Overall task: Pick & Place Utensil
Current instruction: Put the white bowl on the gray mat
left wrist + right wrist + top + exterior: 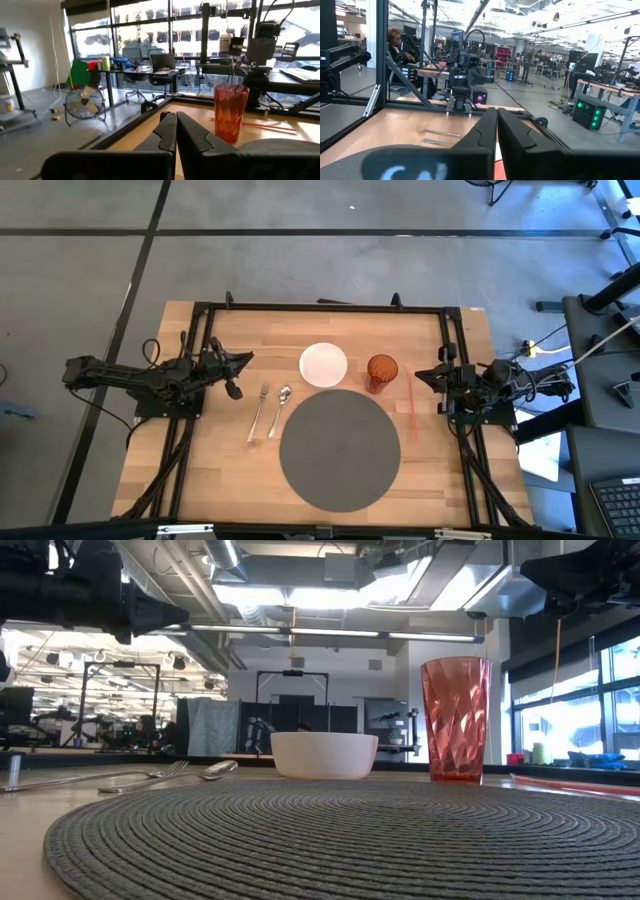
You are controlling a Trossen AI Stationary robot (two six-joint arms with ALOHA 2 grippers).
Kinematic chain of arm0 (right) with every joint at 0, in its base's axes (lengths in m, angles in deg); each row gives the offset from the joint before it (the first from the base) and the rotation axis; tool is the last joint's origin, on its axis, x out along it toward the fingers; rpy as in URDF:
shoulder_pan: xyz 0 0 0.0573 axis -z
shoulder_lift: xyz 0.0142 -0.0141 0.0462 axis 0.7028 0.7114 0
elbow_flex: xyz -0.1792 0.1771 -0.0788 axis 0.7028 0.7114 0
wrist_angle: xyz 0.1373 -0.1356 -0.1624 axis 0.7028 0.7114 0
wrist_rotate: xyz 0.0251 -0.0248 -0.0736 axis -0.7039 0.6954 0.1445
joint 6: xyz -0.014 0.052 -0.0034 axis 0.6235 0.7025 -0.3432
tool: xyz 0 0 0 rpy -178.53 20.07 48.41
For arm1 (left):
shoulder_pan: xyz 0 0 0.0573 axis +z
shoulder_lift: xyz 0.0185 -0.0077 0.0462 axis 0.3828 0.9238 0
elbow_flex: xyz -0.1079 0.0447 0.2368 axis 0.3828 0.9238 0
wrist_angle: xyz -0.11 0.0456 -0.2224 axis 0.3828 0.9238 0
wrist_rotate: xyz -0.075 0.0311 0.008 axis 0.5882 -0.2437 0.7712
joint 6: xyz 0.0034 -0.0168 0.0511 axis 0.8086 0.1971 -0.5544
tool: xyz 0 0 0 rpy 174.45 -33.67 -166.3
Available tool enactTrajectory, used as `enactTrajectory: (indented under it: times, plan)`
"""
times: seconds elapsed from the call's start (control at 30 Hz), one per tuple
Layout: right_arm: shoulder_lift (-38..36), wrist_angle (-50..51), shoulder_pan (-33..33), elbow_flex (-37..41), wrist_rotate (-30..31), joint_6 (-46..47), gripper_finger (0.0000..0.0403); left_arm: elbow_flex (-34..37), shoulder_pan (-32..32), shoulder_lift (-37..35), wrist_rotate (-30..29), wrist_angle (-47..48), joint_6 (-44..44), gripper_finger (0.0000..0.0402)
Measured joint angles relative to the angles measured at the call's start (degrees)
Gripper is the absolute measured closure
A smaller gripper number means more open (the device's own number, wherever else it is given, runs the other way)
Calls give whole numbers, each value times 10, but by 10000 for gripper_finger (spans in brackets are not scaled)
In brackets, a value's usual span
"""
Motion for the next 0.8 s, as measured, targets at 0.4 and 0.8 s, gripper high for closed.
enactTrajectory:
  times: [0.4, 0.8]
  plan:
    - [0, 4, 0, 0, 0, 0, 386, 0, 0, 0, 0, -16, 22, 398]
    - [0, 4, 0, 0, 0, 2, 386, 0, 0, 0, -1, -17, 24, 398]
